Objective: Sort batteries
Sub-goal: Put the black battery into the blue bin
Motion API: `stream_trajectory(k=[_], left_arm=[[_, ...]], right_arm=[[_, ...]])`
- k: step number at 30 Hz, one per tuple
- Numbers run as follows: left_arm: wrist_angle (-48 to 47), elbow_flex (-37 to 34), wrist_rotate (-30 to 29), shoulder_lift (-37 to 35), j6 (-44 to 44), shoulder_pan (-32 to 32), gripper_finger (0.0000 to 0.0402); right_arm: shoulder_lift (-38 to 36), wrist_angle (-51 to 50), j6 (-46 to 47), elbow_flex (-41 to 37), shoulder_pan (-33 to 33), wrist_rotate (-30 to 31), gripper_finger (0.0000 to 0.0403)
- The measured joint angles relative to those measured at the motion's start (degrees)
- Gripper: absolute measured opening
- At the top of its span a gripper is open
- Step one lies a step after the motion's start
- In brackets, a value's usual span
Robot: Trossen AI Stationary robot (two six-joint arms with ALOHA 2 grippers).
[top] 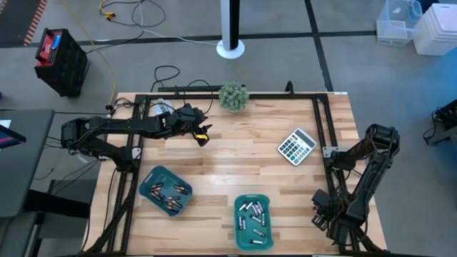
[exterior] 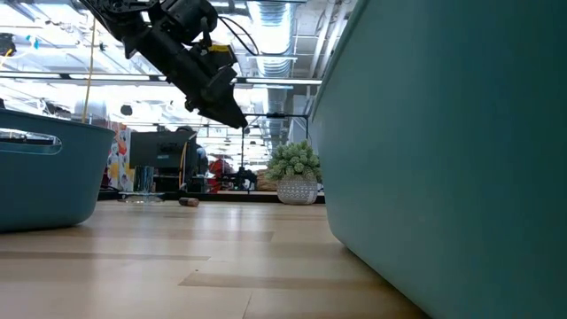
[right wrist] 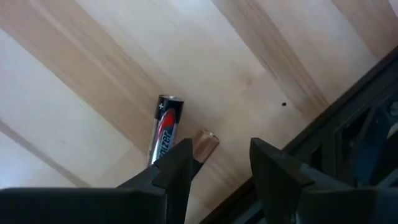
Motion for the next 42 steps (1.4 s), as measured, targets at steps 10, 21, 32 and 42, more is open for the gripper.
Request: stream_trajectory(k=[10,21,32,42], left_arm=[[-0.02,0.00,0.00,0.00,0.04,0.00,0.0173],[-0.13,0.00,0.00,0.00,-0.05,0.00,0.0173],[-0.48,0.00,0.00,0.00,0.04,0.00,0.0173],[-1.74,0.00,0.02,0.00,0.30,0.02,0.0173]], right_arm=[[0.92,1.77,-10.63,0.22,-2.20,-4.46,0.0179],[0.92,3.79,-15.78,0.24,-2.20,-5.75,0.0179],[2.06,5.82,-15.03,0.26,-3.05,-8.15,0.0179],[2.94,9.36,-16.22,0.31,-3.21,-9.44,0.0173]])
